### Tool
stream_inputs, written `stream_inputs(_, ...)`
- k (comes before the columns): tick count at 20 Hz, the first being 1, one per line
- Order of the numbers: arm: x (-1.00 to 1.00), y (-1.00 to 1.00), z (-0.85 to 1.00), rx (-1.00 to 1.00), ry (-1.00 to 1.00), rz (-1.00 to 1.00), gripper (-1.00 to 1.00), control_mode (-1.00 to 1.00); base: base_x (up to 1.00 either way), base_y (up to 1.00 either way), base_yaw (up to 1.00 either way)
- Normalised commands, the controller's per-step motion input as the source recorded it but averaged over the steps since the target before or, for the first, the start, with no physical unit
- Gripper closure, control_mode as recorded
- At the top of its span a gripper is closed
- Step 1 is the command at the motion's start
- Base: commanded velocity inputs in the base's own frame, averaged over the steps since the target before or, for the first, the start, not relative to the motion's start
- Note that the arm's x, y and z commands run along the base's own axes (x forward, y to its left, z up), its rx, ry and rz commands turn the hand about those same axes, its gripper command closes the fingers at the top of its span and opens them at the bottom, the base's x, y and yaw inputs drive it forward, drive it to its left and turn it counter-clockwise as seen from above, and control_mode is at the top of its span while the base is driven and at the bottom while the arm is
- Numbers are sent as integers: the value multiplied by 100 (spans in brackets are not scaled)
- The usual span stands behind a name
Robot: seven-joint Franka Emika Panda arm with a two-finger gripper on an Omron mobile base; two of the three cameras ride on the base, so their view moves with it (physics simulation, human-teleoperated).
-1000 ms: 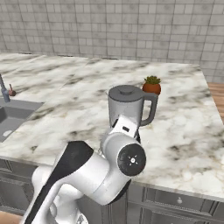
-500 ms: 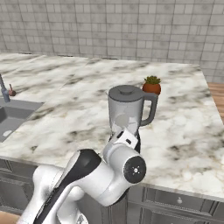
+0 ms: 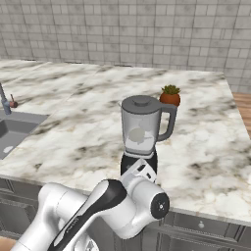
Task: Grab the garlic and lemon from the fridge, place them in the blender, close the lid, and turn on the blender to create a marinade.
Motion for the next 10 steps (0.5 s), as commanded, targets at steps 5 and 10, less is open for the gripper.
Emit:
stream_inputs(5,35,3,-37,5,0,0,-100,-100,0,0,0)
stream_inputs(10,44,-5,-28,3,0,-2,-100,-100,0,0,0)
